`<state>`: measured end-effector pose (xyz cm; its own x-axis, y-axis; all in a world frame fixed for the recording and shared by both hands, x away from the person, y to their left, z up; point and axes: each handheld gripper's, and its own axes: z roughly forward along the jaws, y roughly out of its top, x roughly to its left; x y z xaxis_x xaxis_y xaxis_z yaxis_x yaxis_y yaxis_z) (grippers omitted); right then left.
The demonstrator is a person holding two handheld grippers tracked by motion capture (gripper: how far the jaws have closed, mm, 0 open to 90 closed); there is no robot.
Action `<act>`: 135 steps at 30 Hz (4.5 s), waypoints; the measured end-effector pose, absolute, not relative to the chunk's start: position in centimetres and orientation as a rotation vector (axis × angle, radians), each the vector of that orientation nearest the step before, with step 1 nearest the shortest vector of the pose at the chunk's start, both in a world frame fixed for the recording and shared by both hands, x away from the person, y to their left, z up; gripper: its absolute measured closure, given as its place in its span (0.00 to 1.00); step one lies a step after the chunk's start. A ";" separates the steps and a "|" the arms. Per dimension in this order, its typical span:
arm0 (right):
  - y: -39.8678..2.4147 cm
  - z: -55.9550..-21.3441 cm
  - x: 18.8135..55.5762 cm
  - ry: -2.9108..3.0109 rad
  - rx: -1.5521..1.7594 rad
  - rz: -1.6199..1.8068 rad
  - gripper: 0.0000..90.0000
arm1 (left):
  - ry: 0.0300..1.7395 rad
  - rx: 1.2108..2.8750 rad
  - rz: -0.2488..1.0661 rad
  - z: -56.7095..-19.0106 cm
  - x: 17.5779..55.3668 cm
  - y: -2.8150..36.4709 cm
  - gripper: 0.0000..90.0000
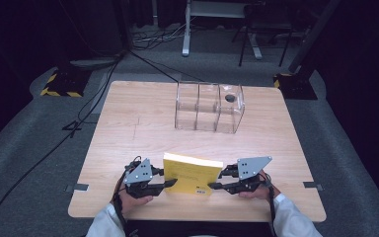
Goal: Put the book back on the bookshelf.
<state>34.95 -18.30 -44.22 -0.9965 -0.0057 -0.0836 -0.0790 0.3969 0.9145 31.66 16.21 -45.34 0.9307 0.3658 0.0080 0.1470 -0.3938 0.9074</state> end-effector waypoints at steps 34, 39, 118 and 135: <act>-19.0 -44.3 35.4 2.457 0.201 1.638 0.71 | 0.321 1.953 0.144 -45.6 35.2 12.7 0.75; -18.7 -44.5 35.6 2.452 0.202 1.664 0.78 | 0.326 1.947 0.145 -45.7 35.2 12.7 0.74; -24.1 -37.4 45.1 1.859 0.866 1.326 0.85 | 1.067 2.173 0.415 -50.5 32.7 21.0 0.17; -20.7 -38.3 49.8 1.826 0.960 1.233 0.85 | 1.054 2.177 0.413 -50.5 32.9 20.7 0.16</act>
<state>49.76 -20.66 -38.30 -0.4622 0.8732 -0.1548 0.1828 0.2645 0.9469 32.86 20.67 -50.47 0.6227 0.7824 -0.0081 0.5688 -0.4455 0.6914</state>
